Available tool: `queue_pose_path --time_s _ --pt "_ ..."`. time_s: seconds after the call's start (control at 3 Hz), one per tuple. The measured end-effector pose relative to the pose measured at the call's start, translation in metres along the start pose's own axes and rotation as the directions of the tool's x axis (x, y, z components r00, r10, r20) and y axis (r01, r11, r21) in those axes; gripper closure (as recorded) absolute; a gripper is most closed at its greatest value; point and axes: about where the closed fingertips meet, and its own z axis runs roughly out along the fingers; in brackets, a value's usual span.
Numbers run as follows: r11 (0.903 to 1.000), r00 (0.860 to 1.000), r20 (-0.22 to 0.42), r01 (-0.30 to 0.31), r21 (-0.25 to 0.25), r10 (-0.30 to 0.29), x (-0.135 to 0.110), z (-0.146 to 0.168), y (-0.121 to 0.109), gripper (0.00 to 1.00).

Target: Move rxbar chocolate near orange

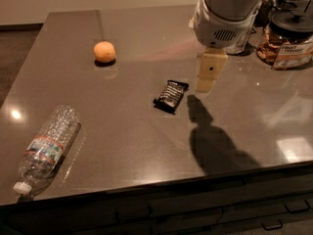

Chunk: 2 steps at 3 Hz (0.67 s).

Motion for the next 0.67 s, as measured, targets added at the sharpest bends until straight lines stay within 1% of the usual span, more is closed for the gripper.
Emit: queue_pose_path --time_s 0.33,0.67 --pt "1.0000 1.000 0.000 0.000 0.000 0.000 0.000 0.000 0.000 0.00" --pt "0.9975 0.998 0.023 0.055 -0.044 -0.054 0.002 0.016 -0.004 0.00"
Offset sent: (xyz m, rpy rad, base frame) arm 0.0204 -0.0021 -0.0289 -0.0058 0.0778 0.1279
